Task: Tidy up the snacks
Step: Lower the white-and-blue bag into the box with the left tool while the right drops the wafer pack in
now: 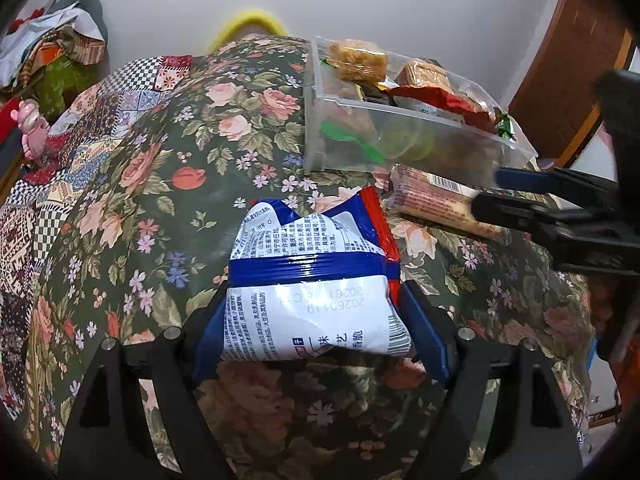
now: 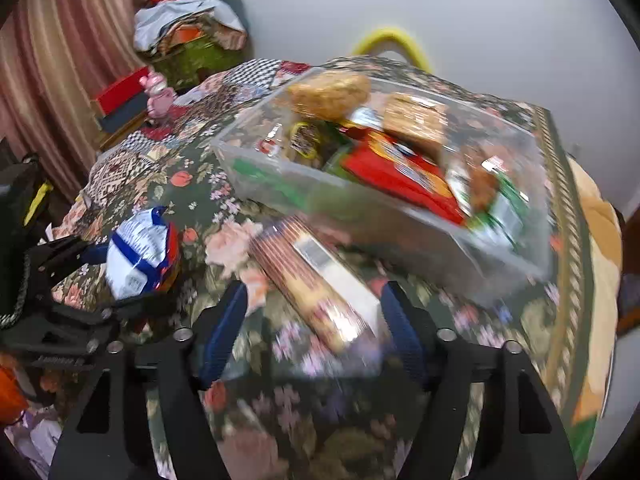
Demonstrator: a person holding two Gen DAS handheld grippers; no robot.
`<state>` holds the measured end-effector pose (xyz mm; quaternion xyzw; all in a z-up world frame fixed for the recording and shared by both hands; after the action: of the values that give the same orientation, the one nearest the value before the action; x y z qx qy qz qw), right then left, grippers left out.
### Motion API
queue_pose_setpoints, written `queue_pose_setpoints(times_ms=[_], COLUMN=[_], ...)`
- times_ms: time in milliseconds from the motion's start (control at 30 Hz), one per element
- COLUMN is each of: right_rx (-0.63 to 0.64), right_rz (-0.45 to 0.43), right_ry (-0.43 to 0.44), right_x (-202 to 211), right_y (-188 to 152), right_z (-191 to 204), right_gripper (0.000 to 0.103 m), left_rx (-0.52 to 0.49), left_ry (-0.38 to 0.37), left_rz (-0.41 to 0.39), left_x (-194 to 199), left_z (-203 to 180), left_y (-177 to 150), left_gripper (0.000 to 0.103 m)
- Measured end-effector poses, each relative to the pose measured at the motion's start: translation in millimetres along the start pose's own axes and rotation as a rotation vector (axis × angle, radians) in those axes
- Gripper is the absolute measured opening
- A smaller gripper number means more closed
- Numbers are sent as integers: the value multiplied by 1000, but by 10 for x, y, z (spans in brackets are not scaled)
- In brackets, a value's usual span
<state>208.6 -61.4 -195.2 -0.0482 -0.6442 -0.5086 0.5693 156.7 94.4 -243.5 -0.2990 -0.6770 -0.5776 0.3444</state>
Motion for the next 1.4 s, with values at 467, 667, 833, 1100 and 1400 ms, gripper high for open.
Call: queue_pose_setpoints(times_ms=[467, 667, 833, 1100, 1400], right_rx=[2, -47, -68, -115, -154], right_rz=[156, 109, 59, -69, -205], right_ry=[93, 72, 49, 54, -32], right_x=[-406, -229, -18, 433, 645], right_y=[-75, -248, -359, -292, 68], right_z=[15, 18, 47, -55, -273], right_gripper=[48, 42, 42, 42, 42], left_rx=[-6, -22, -22, -27, -46], left_ry=[-4, -8, -13, -31, -70], left_rz=[-2, -10, -36, -97, -165], left_x=[56, 106, 218, 386, 437], left_z=[10, -72, -118, -237, -504], left_y=[-15, -26, 59, 354, 874], left_gripper=[81, 81, 81, 81, 81])
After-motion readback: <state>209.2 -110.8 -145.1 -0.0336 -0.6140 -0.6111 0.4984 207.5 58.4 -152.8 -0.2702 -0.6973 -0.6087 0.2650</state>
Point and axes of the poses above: each gripper's, at about its wrist camera, not at the fingertips, and x roughly against the way its jaws point, z to its left, y to its top, the point moved 4 cm from there along -x, roughly the way its jaws point, and after that the axes turned 6 degrees about y, right-handed, at the moved point
